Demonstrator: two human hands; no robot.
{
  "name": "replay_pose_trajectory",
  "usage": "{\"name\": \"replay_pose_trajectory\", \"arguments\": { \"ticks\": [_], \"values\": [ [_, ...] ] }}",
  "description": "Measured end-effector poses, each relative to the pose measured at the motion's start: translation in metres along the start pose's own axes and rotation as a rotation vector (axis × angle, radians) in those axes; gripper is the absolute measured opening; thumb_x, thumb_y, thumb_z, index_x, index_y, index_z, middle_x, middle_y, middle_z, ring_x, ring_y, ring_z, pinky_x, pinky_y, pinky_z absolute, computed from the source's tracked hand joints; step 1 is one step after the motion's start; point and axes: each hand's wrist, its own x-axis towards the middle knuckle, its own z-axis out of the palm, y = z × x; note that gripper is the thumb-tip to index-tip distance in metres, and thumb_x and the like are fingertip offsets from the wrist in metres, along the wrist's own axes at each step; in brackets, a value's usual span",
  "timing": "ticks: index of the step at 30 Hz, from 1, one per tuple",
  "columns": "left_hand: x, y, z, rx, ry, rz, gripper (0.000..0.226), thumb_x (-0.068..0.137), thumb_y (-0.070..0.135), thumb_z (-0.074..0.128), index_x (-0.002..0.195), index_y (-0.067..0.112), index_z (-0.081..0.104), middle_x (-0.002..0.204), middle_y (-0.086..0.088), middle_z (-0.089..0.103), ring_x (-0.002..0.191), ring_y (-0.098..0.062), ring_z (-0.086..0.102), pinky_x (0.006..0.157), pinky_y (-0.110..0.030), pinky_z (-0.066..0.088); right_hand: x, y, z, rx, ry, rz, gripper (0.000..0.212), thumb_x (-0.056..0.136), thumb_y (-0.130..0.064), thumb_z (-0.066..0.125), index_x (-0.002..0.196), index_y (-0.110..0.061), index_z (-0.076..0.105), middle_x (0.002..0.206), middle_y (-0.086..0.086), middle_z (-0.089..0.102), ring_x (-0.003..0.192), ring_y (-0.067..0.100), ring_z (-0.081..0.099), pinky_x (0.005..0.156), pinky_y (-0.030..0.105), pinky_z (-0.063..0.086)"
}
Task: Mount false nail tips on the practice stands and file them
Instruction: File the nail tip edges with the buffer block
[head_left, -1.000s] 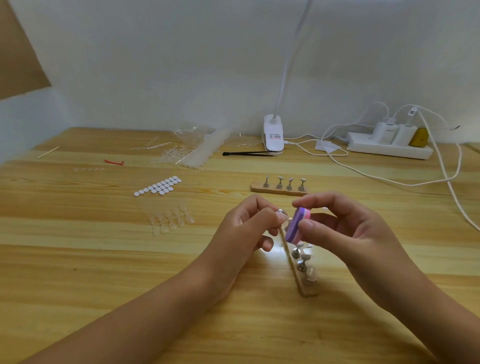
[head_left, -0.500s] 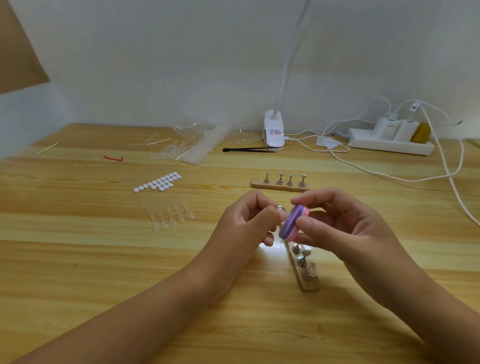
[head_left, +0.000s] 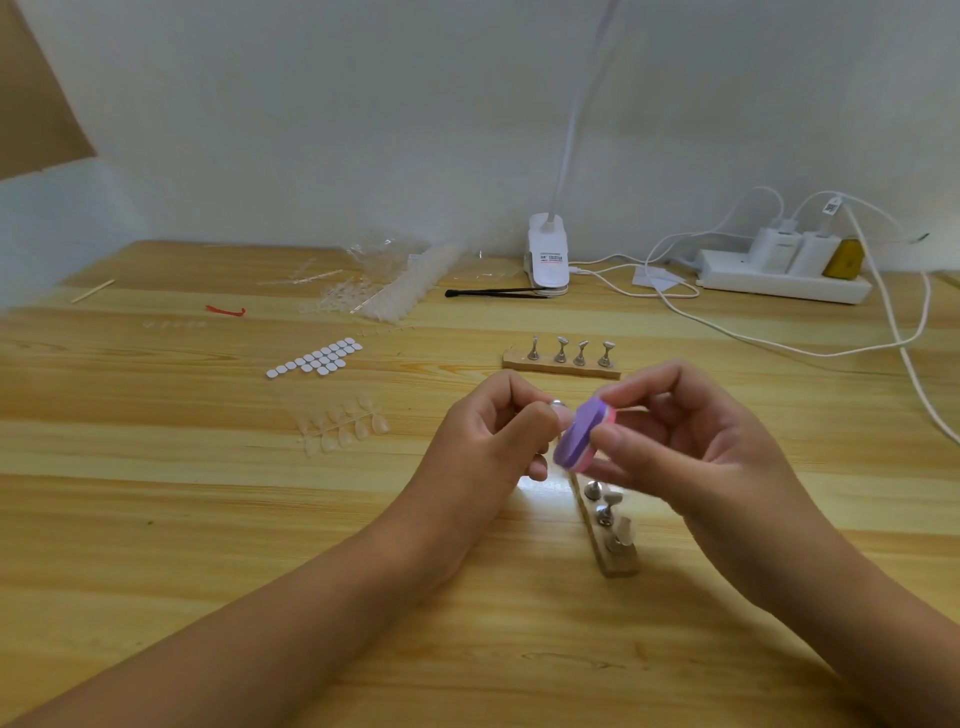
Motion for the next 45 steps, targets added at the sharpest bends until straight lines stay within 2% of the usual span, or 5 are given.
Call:
{"name": "replay_pose_trajectory", "arguments": {
  "ticks": [24, 34, 39, 43, 45],
  "values": [
    [0.001, 0.000, 0.001, -0.002, -0.008, 0.034, 0.011, 0.064, 0.045, 0.065, 0.065, 0.034, 0.062, 0.078, 0.000, 0.062, 0.068, -0.009, 0.056, 0.064, -0.020, 0.051, -0.002, 0.002, 0.007, -0.020, 0.026, -0.037, 0.031, 0.067, -0.023, 0.075, 0.091, -0.011, 0.061, 0.089, 0.009, 0.074, 0.083, 0.023, 0.073, 0.071, 0.027, 0.058],
    [0.001, -0.001, 0.001, -0.011, -0.003, 0.021, 0.011, 0.063, 0.046, 0.064, 0.061, 0.035, 0.061, 0.074, 0.007, 0.062, 0.064, -0.004, 0.055, 0.062, -0.018, 0.047, -0.002, 0.004, 0.006, -0.012, 0.071, -0.050, 0.033, 0.067, -0.022, 0.074, 0.094, -0.009, 0.058, 0.089, 0.008, 0.073, 0.084, 0.023, 0.073, 0.077, 0.035, 0.060],
    [0.001, 0.000, 0.001, -0.028, -0.003, 0.015, 0.011, 0.062, 0.046, 0.064, 0.060, 0.035, 0.062, 0.074, 0.008, 0.063, 0.063, -0.004, 0.054, 0.060, -0.018, 0.046, -0.002, 0.005, 0.008, 0.011, 0.083, -0.066, 0.033, 0.068, -0.021, 0.073, 0.094, -0.008, 0.058, 0.088, 0.006, 0.073, 0.085, 0.021, 0.073, 0.073, 0.029, 0.058],
    [0.001, 0.000, 0.001, -0.044, -0.006, 0.010, 0.011, 0.061, 0.045, 0.065, 0.059, 0.035, 0.061, 0.071, 0.009, 0.061, 0.063, -0.002, 0.054, 0.059, -0.016, 0.047, -0.002, 0.006, 0.008, -0.020, 0.101, -0.062, 0.030, 0.068, -0.024, 0.075, 0.092, -0.013, 0.060, 0.090, 0.007, 0.073, 0.086, 0.023, 0.072, 0.076, 0.038, 0.061],
    [0.001, 0.000, 0.001, -0.044, -0.011, 0.010, 0.011, 0.061, 0.045, 0.065, 0.059, 0.035, 0.061, 0.071, 0.010, 0.061, 0.063, -0.002, 0.054, 0.059, -0.015, 0.047, -0.002, 0.005, 0.007, -0.014, 0.084, -0.060, 0.028, 0.069, -0.022, 0.077, 0.091, -0.015, 0.060, 0.088, 0.007, 0.073, 0.084, 0.022, 0.073, 0.075, 0.033, 0.060]
  ]
}}
